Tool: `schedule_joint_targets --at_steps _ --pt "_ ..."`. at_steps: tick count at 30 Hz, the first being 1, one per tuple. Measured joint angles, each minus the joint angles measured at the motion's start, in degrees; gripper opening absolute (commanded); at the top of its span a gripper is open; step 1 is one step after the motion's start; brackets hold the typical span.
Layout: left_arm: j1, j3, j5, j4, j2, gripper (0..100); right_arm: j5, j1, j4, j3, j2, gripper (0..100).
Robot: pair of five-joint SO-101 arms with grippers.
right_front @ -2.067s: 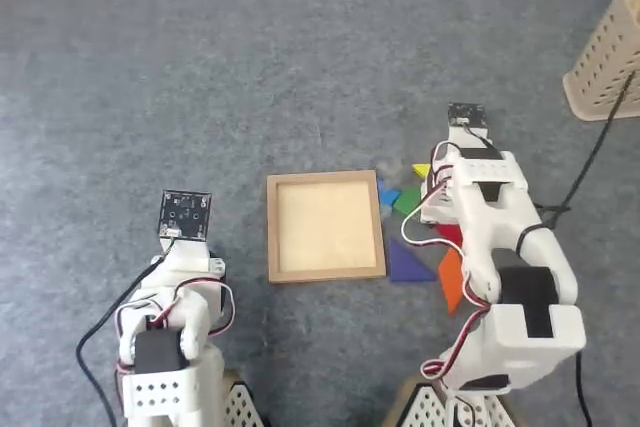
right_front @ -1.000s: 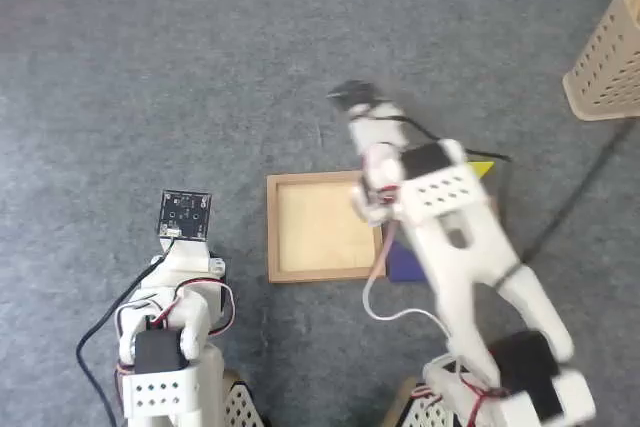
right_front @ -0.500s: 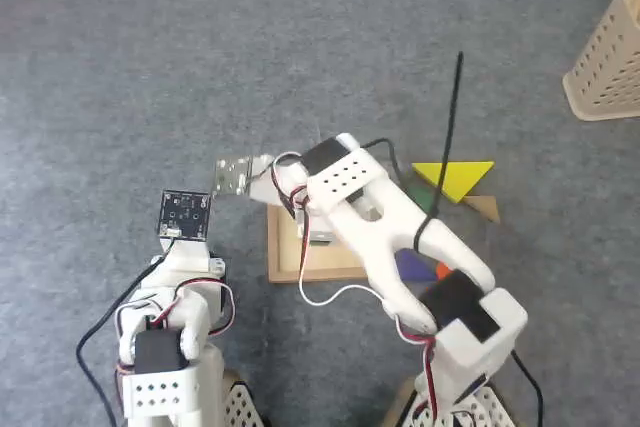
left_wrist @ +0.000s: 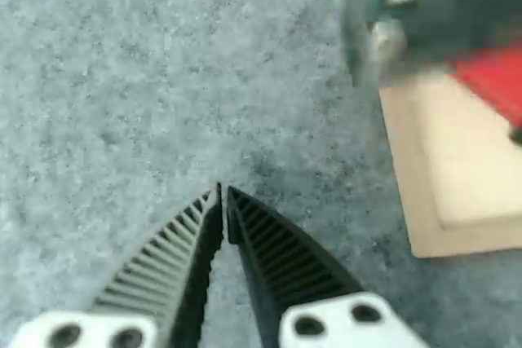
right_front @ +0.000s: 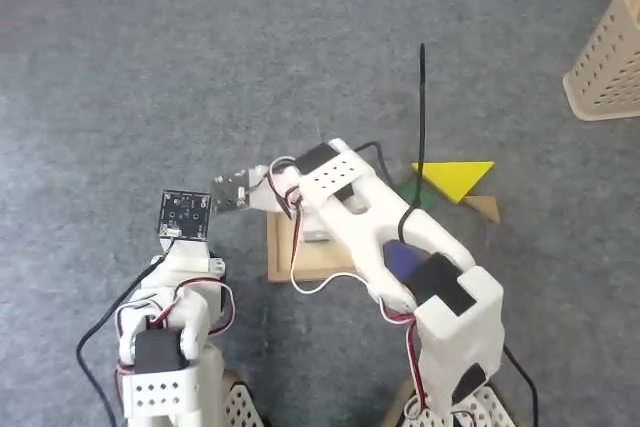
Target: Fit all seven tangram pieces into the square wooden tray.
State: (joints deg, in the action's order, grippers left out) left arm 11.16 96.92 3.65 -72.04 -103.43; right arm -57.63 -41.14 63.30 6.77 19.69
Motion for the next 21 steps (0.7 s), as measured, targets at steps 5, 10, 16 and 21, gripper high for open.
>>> schedule_joint_targets --at_steps 5,10,16,21 --pt "0.00 0.00 0.00 0.00 0.00 1 1.58 3.16 1.23 -5.10 0.00 34.0" --pt "0.00 0.00 0.00 0.00 0.00 1 1.76 4.04 6.24 -8.44 0.00 33.9" --pt "0.00 0.00 0.00 0.00 0.00 1 5.71 4.92 10.90 -8.79 -1.76 16.6" --pt "0.00 0.00 0.00 0.00 0.00 1 20.57 5.71 11.96 -8.70 -10.81 2.8"
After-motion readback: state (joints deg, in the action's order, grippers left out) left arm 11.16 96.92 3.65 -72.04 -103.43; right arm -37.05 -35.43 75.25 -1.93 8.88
